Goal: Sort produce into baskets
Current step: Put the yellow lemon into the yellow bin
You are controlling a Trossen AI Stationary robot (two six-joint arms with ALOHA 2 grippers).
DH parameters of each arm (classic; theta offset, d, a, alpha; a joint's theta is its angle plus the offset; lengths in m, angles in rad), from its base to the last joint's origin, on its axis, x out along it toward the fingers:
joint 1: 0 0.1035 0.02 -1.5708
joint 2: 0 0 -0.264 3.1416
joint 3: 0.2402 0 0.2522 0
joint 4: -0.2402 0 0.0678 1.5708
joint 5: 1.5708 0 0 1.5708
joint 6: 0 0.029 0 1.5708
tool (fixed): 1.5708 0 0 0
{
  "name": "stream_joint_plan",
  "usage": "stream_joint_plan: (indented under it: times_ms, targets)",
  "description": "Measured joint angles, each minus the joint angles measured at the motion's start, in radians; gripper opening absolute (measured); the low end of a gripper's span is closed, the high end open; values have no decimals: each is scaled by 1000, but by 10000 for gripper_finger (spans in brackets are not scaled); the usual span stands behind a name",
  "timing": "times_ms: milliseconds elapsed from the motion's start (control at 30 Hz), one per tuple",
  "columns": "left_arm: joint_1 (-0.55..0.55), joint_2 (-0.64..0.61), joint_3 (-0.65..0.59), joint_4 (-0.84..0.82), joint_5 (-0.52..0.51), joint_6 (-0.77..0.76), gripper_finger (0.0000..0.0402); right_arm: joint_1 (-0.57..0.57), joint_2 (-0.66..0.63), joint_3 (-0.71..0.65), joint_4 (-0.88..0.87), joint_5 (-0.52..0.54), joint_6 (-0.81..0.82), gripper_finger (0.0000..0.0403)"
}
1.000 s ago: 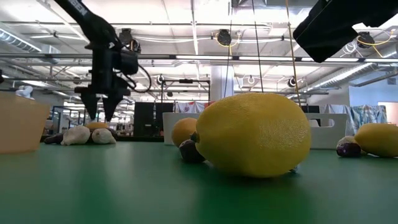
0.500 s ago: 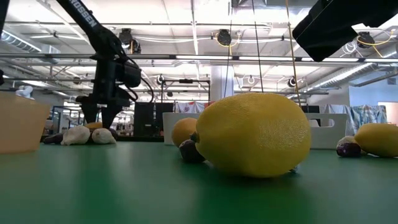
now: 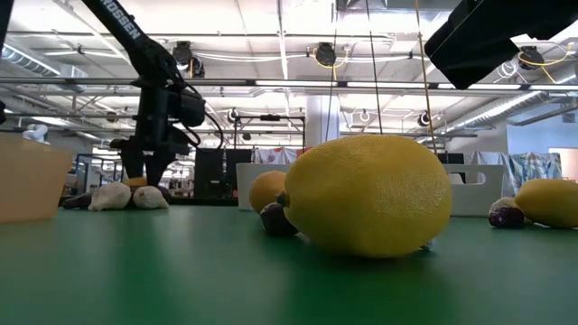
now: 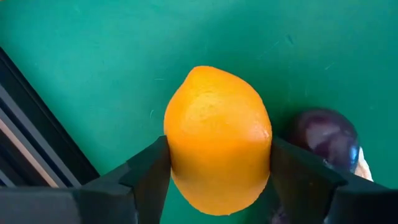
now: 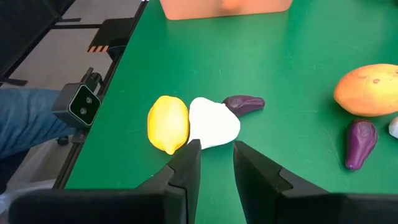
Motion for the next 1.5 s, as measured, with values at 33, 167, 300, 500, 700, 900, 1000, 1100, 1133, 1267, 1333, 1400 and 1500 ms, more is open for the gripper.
stream_joint_plan:
  times_ms: [33, 167, 300, 500, 700, 900, 1000, 1100, 1133, 1267, 1333, 1400, 1500]
  targets:
    - [0, 0, 0, 3, -3, 1, 246, 0, 0, 0, 0, 0, 0, 86]
    - [0, -21, 0, 16, -6, 23, 245, 0, 0, 0, 0, 0, 0, 86]
    - [0, -88, 19, -15, 6, 26, 245, 0, 0, 0, 0, 0, 0, 86]
    - [-39, -267, 32, -120, 172, -3, 244, -1, 0, 0, 9, 0, 0, 86]
    - [-258, -470, -4, -193, 360, -131, 244, -1, 0, 0, 36, 6, -3, 86]
    - [-606, -626, -22, -191, 355, -384, 244, -1, 0, 0, 36, 8, 7, 86]
    - [-800, -673, -57, -188, 285, -540, 244, -1, 0, 0, 36, 8, 20, 86]
    - [-978, -683, -100, -185, 213, -687, 244, -1, 0, 0, 36, 8, 23, 86]
    - [-1031, -680, -116, -179, 201, -729, 244, -1, 0, 0, 36, 8, 23, 86]
    - [-1201, -654, -175, -93, 200, -843, 244, -1, 0, 0, 36, 8, 23, 86]
    - [-1263, -638, -188, -52, 201, -876, 244, -2, 0, 0, 36, 8, 23, 86]
    - [-1311, -619, -193, -30, 204, -906, 244, -3, 0, 0, 36, 8, 23, 86]
    - [-1370, -591, -193, -28, 207, -957, 244, -3, 0, 0, 36, 29, 24, 86]
